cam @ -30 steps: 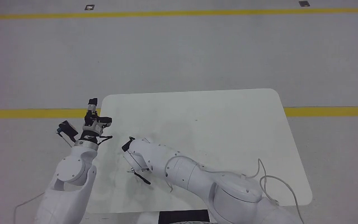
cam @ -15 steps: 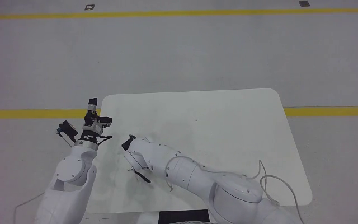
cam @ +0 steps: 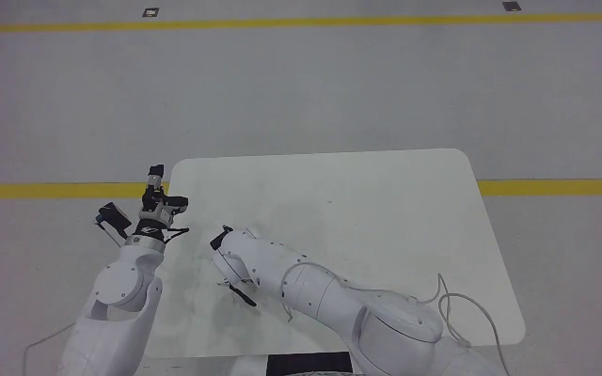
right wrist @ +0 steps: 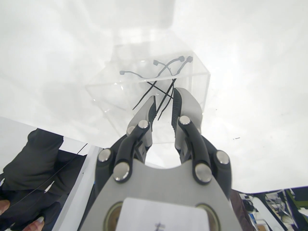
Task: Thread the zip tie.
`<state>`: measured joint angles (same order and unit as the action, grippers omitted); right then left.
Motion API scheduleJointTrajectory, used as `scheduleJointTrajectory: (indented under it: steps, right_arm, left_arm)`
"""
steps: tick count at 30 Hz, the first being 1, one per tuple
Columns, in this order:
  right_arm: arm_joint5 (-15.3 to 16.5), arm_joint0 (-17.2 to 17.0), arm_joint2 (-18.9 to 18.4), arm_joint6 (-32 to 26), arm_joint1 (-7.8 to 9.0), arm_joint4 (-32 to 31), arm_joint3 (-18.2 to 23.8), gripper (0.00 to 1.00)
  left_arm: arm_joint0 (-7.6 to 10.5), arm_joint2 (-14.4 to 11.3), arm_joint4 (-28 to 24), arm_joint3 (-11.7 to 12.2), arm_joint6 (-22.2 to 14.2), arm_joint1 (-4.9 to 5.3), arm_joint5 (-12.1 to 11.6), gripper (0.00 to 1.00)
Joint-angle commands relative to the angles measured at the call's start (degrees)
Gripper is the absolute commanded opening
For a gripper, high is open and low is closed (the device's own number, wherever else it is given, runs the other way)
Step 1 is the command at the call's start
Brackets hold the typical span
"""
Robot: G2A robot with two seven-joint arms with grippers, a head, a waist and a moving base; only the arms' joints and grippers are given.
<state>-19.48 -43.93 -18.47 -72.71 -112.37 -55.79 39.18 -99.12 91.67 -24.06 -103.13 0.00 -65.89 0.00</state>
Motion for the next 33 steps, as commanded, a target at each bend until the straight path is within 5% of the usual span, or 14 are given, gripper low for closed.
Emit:
scheduleJointTrajectory:
  steps: [1,7,11,33]
  right_arm:
    - [0.00,0.00,0.10,-0.15,0.00,0.10,-0.09,0.16]
    - [0.00,0.18,0.69,-0.33,-0.06,1.11,-0.44,0.15]
    - [0.00,0.38,1.14,-0.17,-0.13,1.90,-0.77,0.00]
    - [0.00,-0.97,-3.93,-2.99,0.40,-5.72,3.51,0.00]
  left_arm:
    - [0.00,0.00,0.00,0.00,0.00,0.00,0.00,1.00]
    - [0.00,0.00,0.00,0.00,0.00,0.00,0.00,1.00]
    - [0.00,0.00,0.00,0.00,0.00,0.00,0.00,1.00]
    - [0.00,0.00,0.00,0.00,0.00,0.00,0.00,1.00]
